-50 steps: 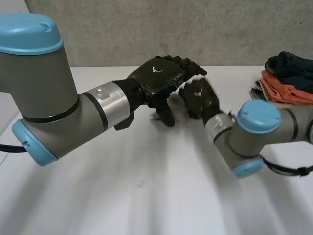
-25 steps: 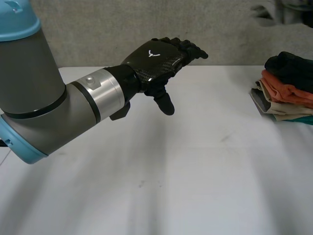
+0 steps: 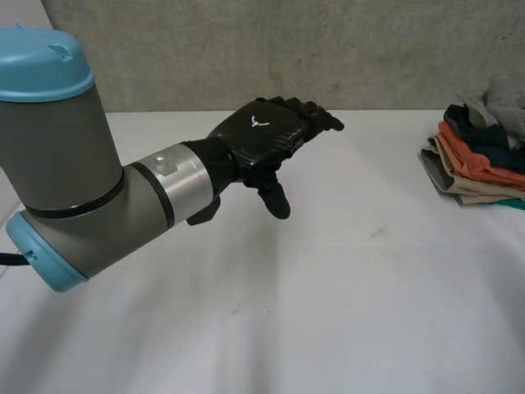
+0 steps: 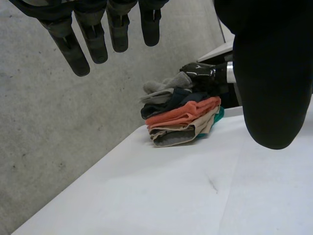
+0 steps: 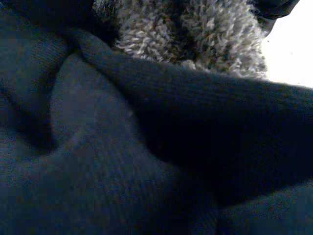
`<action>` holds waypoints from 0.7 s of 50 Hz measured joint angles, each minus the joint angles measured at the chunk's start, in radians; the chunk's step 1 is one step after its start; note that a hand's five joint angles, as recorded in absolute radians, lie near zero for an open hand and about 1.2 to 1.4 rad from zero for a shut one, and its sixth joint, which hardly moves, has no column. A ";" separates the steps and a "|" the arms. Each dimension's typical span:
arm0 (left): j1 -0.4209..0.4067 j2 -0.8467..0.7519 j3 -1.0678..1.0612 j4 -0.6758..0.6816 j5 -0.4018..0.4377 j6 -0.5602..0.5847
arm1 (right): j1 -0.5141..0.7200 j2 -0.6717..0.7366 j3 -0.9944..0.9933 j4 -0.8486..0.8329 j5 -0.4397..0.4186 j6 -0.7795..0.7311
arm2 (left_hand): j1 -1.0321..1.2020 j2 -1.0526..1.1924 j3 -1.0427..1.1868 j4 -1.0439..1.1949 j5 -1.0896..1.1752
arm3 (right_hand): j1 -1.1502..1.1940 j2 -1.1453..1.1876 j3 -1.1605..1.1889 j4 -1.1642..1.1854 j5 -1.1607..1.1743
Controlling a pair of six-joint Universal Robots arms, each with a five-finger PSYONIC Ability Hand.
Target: Fold the laundry.
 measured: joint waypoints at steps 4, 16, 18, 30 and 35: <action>-0.001 0.005 -0.005 0.000 -0.019 0.000 | -0.006 -0.002 0.020 0.003 0.005 -0.003 | 0.000 0.000 0.000 0.000 0.000 | -0.009 -0.128 -0.149 -0.181 -0.114; -0.019 0.034 -0.007 0.000 -0.036 0.000 | -0.001 -0.290 0.263 0.025 0.091 -0.004 | 0.000 0.000 0.000 0.000 0.000 | -0.740 -0.919 -0.949 -0.980 -0.913; -0.022 0.044 -0.008 0.001 -0.036 0.000 | -0.001 -0.337 0.296 0.044 0.096 -0.004 | 0.000 0.000 0.000 0.000 0.000 | -0.740 -0.919 -0.949 -0.980 -0.913; -0.031 0.099 -0.026 0.001 -0.034 -0.005 | -0.034 -0.567 0.426 0.339 0.099 -0.065 | 0.000 0.000 0.000 0.000 0.000 | -0.740 -0.919 -0.949 -0.980 -0.913; -0.029 0.121 -0.040 0.002 -0.033 -0.006 | -0.108 -0.684 0.503 0.442 0.107 -0.145 | 0.000 0.000 0.000 0.000 0.000 | -0.740 -0.919 -0.949 -0.980 -0.913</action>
